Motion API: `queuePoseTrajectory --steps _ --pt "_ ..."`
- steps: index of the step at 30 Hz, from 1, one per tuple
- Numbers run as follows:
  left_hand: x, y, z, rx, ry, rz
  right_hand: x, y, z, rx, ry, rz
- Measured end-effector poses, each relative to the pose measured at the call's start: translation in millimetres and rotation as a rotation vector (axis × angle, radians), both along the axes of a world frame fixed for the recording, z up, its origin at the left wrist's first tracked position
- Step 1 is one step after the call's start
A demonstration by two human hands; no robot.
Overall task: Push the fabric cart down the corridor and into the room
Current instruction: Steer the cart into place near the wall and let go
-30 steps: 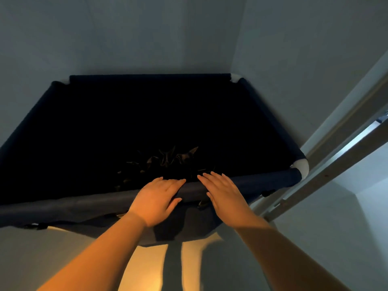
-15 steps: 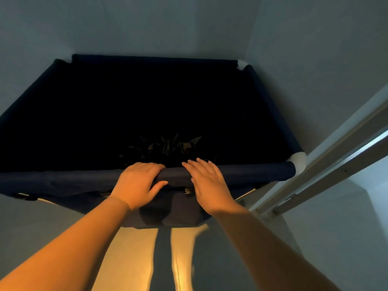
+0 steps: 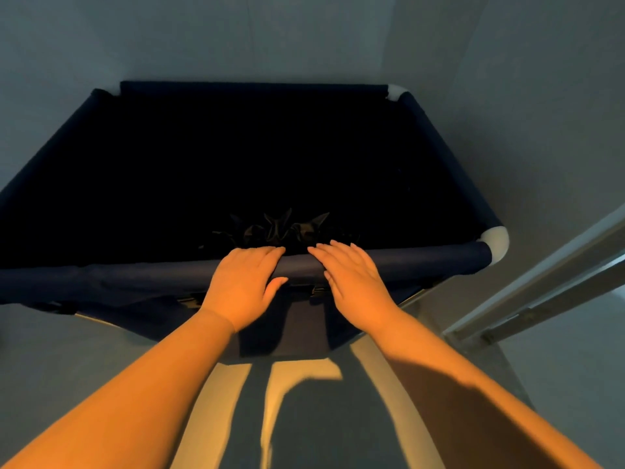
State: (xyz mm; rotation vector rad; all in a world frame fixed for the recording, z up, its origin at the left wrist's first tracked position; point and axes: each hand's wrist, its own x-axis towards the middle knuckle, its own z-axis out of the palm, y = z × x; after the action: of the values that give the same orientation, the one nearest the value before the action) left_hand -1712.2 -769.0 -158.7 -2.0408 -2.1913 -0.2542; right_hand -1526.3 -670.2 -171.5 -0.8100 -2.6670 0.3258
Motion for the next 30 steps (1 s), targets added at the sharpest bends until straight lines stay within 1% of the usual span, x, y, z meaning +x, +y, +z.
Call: queuePoseTrajectory --steps 8,15,21,30 --pt "-21 -43 -6 0.028 0.001 0.054 -28 -25 -5 -0.029 0.057 0.088" --pt "6 -49 -6 0.061 -0.034 0.053 -6 -15 -5 -0.048 0.025 0.138" --pt "49 -26 -7 0.076 -0.064 0.016 33 12 -1 -0.049 -0.02 0.143" --pt "121 61 -4 0.019 -0.055 0.023 101 93 6 -0.068 -0.046 0.097"
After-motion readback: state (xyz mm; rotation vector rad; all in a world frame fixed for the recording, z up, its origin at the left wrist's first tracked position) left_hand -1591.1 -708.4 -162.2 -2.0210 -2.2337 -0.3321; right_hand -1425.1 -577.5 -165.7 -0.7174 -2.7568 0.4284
